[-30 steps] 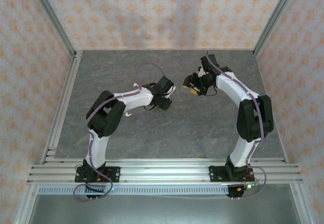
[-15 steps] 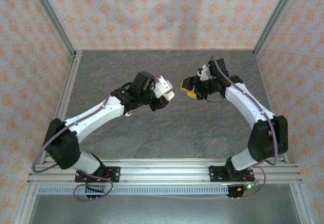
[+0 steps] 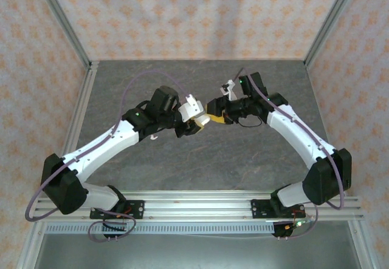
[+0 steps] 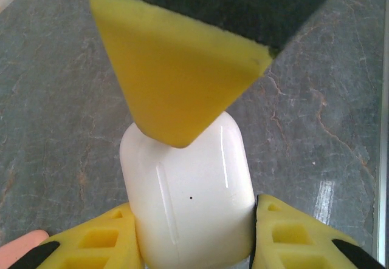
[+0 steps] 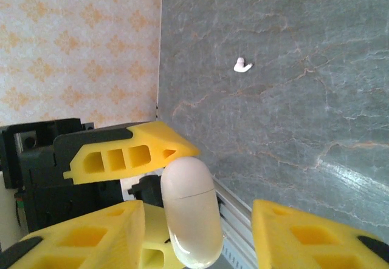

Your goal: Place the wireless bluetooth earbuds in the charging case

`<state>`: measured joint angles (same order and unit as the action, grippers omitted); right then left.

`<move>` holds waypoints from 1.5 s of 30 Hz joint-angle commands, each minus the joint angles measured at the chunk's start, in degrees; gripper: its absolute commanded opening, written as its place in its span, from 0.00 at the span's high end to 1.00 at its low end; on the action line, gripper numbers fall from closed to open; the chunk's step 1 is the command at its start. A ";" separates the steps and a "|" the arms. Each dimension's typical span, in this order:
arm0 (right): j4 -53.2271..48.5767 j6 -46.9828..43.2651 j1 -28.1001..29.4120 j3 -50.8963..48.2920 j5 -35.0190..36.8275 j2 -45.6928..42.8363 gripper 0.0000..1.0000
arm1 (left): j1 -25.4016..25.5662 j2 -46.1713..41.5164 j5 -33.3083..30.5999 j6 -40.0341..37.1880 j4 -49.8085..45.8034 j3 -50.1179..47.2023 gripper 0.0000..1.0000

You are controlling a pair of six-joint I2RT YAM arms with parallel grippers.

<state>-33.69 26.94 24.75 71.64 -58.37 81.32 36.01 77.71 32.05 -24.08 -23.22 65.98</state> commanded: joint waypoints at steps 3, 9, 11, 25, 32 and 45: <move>-2.72 -1.87 1.17 2.89 -1.58 0.72 0.54 | 0.12 -1.78 1.26 -1.11 -1.53 0.46 0.83; -6.01 -3.83 2.50 4.79 -1.91 2.46 0.57 | 0.14 -2.47 0.87 -1.28 -1.56 0.75 0.81; -6.03 -3.91 2.75 5.17 -2.50 3.03 0.65 | 0.07 -2.80 0.45 -1.32 -1.65 0.73 0.82; 37.41 17.77 2.80 -7.70 6.70 -1.94 1.00 | -7.33 -13.44 -12.57 24.05 10.57 -5.34 0.34; 68.77 28.47 3.74 -12.35 13.82 1.16 1.00 | -13.42 -18.14 -5.34 47.24 21.33 -10.00 0.22; 78.08 33.09 6.78 -10.35 13.45 6.40 1.00 | -18.70 -10.16 10.82 73.75 42.87 -11.99 0.30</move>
<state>39.11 59.37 31.16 59.70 -44.53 88.25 17.52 67.24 38.48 44.25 13.10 51.62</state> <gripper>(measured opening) 0.132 0.702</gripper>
